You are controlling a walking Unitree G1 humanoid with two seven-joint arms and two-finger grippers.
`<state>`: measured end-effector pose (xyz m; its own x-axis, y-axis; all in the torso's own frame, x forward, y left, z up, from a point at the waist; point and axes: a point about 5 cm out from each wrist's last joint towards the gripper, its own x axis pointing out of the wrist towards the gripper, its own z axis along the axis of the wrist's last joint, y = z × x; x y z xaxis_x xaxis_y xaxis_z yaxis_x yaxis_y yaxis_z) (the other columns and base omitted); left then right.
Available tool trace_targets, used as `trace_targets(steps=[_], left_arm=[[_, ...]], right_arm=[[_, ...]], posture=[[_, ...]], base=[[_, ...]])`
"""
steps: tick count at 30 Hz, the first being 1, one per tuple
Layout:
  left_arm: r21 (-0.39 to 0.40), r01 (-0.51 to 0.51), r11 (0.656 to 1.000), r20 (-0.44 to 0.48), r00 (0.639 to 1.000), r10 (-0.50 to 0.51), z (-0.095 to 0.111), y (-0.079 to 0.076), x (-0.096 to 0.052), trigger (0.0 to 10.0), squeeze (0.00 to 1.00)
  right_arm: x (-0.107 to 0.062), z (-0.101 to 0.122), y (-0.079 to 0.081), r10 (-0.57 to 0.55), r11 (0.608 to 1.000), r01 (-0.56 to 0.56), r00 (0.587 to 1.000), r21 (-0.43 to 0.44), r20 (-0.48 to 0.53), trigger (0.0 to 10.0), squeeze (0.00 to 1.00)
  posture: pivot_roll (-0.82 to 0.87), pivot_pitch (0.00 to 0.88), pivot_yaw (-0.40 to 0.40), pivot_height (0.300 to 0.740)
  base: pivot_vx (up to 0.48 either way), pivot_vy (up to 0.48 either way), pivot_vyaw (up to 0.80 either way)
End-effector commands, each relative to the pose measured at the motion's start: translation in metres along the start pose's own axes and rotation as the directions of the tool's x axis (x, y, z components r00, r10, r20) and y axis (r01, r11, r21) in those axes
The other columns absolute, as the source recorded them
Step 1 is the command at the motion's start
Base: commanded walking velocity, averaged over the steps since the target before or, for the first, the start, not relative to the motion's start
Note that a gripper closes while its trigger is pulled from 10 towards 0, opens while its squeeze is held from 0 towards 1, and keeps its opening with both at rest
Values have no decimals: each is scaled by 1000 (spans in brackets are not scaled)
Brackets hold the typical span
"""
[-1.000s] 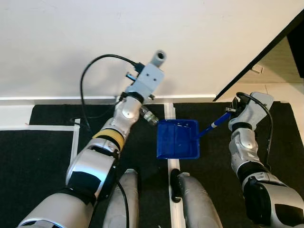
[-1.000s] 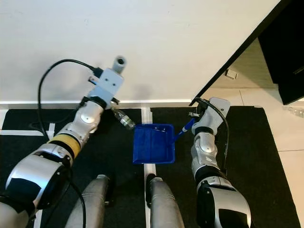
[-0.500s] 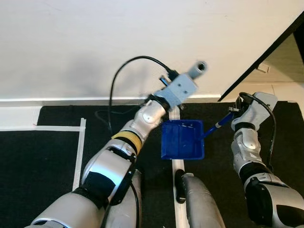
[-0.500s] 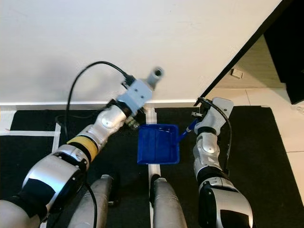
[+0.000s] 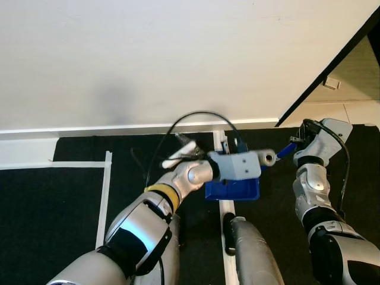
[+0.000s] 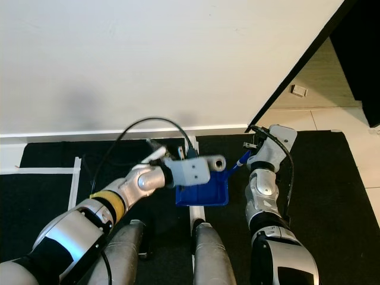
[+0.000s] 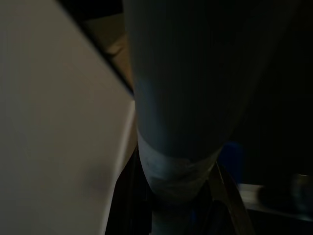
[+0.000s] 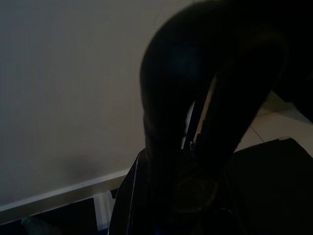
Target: Sweep floor
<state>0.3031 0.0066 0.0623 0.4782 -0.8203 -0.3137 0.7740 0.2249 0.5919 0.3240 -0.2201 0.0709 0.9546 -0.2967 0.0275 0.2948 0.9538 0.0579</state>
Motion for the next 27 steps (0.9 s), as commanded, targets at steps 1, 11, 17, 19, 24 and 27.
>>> trace_targets(steps=[1, 11, 17, 19, 24, 27], left_arm=[[-59, 67, 996, 55, 996, -64, 3, -15, 1, 10000, 0], [-62, 191, 980, 333, 929, -160, 26, -2, -12, 10000, 0], [-13, 153, 988, 432, 892, -132, 39, 28, -33, 10000, 0], [4, 145, 989, 448, 884, -131, 43, 38, -41, 10000, 0], [25, 71, 997, 519, 852, -73, 61, 63, -52, 10000, 0], [18, 49, 999, 564, 824, -51, 73, 70, -52, 10000, 0]], right_arm=[[-15, -26, -5, -17, 1000, 13, 992, -28, -123, 10000, 0], [-7, -19, 3, 2, 1000, -4, 992, -15, -123, 10000, 0], [-1, -13, 9, 16, 1000, -16, 992, -3, -121, 10000, 0], [1, -11, 11, 20, 1000, -20, 992, 1, -121, 10000, 0], [5, -7, 18, 34, 999, -32, 992, 13, -122, 10000, 0], [7, -6, 20, 36, 999, -34, 992, 18, -123, 10000, 0]], posture=[[23, 309, 26, 740], [75, 247, -10, 740], [107, 208, -36, 740], [117, 193, -44, 740], [143, 147, -66, 740], [146, 127, -72, 740]], base=[[0, 0, 0], [0, 0, 0], [0, 0, 0], [0, 0, 0], [0, 0, 0], [0, 0, 0]])
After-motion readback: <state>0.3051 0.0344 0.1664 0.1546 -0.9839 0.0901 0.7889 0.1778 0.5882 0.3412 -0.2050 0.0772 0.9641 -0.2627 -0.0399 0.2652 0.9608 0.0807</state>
